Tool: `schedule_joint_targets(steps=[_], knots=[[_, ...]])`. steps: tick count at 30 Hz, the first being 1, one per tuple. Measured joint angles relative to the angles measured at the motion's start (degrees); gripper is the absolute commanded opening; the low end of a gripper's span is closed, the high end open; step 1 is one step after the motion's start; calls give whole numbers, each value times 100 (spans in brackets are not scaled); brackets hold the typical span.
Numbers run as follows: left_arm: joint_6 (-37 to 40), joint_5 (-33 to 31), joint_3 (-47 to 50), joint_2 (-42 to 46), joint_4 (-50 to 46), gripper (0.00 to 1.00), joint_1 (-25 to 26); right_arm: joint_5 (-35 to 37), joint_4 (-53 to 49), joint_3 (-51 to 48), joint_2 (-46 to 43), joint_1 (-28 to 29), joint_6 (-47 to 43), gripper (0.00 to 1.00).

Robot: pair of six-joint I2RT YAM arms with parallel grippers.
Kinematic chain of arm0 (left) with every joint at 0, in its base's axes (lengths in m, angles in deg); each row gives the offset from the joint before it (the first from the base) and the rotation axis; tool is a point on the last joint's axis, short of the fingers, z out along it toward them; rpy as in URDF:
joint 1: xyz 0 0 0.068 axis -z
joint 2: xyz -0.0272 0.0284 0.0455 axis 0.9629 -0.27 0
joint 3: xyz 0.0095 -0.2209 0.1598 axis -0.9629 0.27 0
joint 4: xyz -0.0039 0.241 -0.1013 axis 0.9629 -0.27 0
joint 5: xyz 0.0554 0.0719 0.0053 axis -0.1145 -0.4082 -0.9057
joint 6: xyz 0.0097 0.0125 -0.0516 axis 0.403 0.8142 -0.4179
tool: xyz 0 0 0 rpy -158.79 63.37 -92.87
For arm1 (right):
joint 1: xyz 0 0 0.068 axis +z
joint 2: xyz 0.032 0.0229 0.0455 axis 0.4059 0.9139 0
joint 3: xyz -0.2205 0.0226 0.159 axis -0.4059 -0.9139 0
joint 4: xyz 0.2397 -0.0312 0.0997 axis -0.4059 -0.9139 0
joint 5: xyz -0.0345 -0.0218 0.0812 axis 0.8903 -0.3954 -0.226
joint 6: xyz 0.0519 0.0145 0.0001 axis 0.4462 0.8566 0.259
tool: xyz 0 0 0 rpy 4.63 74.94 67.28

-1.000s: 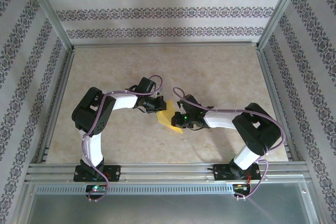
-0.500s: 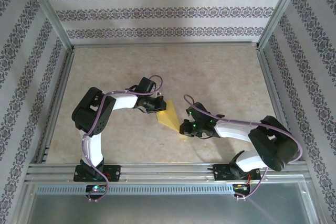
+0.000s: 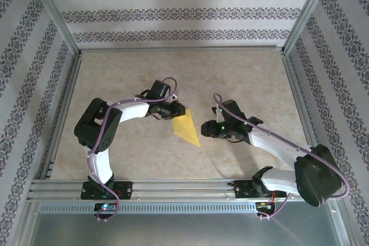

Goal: Fold a paper plane with a square sheet of paper (fold left side to right side)
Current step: Fourth fold the wing at the center of the table, then turn over the paper at the center of the table.

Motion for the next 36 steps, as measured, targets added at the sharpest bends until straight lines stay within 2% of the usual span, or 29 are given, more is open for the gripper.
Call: schedule_joint_targets(steps=[5,10,16,23,27,36], knots=[[136,-369,83,1137,-151,35,-74,-348,269,415,828,-160,-603,49],[175,-907,844,2299,-197,44,-249,-560,501,466,1349,-199,-872,53],[170,-1547,1878,3270,-328,52,-348,-748,647,531,1602,-201,-1062,60],[72,-1996,2612,4052,-330,55,-527,-933,890,636,1853,-310,-1115,61],[20,-2109,2736,4166,-332,56,-584,-1043,1021,640,2000,-310,-1113,58],[-22,-2162,2743,4164,-330,56,-603,-1296,1375,721,2347,-306,-918,41]])
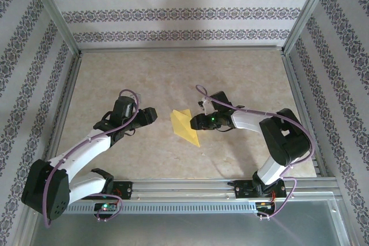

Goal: Fold a paper plane with a square sheet of paper (fold left side to right side)
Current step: Turn over the paper at the center of the table.

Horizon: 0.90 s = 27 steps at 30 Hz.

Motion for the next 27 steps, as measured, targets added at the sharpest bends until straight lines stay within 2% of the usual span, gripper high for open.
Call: schedule_joint_targets(steps=[5,12,16,19,24,27], knots=[[-2,4,0,-42,2,56,0,-105,160,7,85,0,94,26],[-2,26,0,-96,4,56,-2,-205,284,17,216,42,192,19],[-4,57,0,-96,4,57,-7,-254,328,26,262,48,205,8],[-28,131,0,-92,11,58,-52,-271,334,31,247,48,254,3],[-142,374,7,81,184,63,-153,-275,323,31,-249,35,278,0],[-260,702,37,304,496,63,-225,-297,358,31,-846,-15,291,0]])
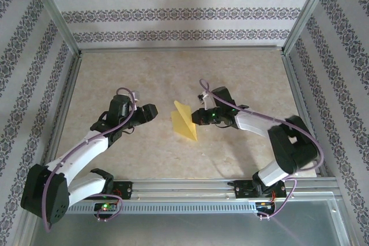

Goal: Fold a paper plane with a square sheet of paper (fold left side to right side)
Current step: Turn over the paper at the center of the table.

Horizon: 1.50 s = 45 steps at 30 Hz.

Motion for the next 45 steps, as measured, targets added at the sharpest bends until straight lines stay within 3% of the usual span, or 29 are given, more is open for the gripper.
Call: schedule_joint_targets(steps=[8,16,30,40,45], knots=[[-688,1327,-2,144,1615,56,-37,-275,984,-50,-1279,-179,505,0],[-1478,2144,-284,-457,3145,51,-17,-636,1908,-55,-1539,-122,1196,0],[-1641,2350,-525,-855,3582,39,168,-767,2251,68,-1362,234,1578,0],[-1598,2374,-579,-992,3582,15,238,-791,2468,87,-1231,317,1731,0],[-1550,2369,-581,-990,3578,9,238,-789,2494,87,-1215,317,1814,14]])
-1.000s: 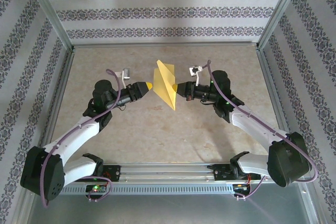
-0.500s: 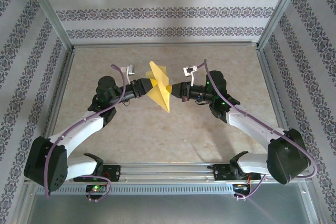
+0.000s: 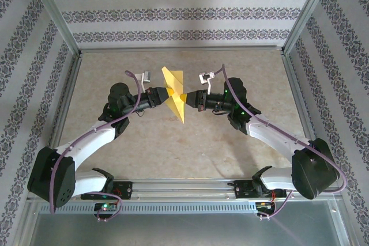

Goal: Fold a paper plane with a square sheet of paper (fold left side to right side)
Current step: Turn over the paper at the center of the table.

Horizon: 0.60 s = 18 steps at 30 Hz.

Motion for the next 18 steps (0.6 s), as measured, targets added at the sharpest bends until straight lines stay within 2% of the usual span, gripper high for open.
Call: schedule_joint_targets(steps=[5,14,16,18], knots=[[46,-50,0,87,-22,7,0,52,-55,-9,-70,-83,31,33],[61,-90,0,160,-22,7,0,369,-210,-474,-824,-442,96,75],[59,-90,0,160,-20,7,2,372,-229,-575,-807,-400,181,81],[61,-90,0,160,-20,7,2,374,-236,-634,-750,-278,227,82]])
